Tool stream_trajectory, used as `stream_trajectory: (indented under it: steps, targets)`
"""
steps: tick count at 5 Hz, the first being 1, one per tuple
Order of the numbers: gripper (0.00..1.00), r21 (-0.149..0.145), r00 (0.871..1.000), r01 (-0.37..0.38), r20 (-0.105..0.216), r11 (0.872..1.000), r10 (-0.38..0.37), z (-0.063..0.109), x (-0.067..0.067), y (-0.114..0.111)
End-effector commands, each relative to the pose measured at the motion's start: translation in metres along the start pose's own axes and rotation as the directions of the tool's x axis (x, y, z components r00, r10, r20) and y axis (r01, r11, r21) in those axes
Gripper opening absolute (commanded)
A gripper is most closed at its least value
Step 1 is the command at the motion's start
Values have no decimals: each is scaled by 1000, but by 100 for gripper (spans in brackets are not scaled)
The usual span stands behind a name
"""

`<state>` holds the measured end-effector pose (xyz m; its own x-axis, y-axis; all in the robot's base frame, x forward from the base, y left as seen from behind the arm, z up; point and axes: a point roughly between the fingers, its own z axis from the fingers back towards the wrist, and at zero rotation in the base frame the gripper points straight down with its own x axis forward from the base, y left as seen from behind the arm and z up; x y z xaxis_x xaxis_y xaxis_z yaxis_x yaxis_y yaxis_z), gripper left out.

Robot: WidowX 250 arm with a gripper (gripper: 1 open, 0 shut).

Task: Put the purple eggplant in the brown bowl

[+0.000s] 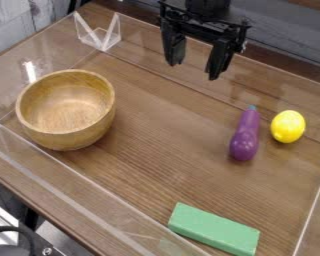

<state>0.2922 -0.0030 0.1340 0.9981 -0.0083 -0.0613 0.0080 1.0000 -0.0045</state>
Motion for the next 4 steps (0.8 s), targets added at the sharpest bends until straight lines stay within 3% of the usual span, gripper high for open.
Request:
stream_trajectory:
  steps: [1,3,4]
  targets:
    - [100,-1,1000,4,-20,1000,-4,-8,-1,-2]
    - [100,-27,994,103,-17,994,-103,-28,-5,-34]
    - [100,-31,990,144,1,989,-144,-34,-5,-52]
